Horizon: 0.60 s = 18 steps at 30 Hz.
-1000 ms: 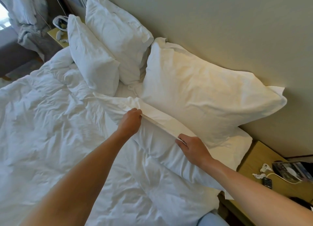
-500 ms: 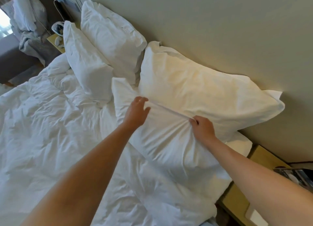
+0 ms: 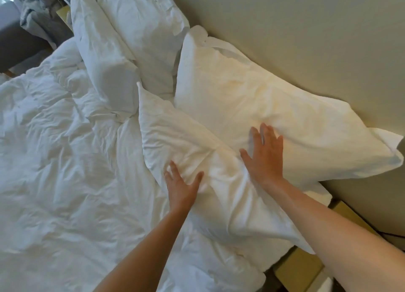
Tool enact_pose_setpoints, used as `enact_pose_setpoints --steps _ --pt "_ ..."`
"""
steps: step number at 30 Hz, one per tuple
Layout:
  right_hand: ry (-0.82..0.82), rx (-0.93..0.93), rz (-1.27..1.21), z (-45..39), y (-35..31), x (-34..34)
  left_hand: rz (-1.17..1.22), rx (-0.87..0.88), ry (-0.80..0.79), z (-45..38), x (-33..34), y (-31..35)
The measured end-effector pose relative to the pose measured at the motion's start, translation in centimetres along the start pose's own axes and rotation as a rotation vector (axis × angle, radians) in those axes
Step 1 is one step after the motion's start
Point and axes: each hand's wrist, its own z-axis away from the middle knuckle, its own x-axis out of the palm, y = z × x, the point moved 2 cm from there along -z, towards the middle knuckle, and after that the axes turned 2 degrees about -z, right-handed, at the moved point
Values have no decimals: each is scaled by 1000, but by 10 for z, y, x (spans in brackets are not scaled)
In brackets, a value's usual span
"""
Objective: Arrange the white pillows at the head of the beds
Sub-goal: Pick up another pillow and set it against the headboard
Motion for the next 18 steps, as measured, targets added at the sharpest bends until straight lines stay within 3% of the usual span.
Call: enact_pose_setpoints --steps 3,9,13,18 --pt "-43 20 12 -19 2 6 136 -131 25 2 10 -22" --pt "-44 6 -71 -24 11 18 333 -104 17 -10 55 4" --pt "15 -83 -117 -14 17 7 263 -121 -71 -43 84 53" --pt "-28 -94 6 15 21 -3 176 -123 -147 -52 82 45"
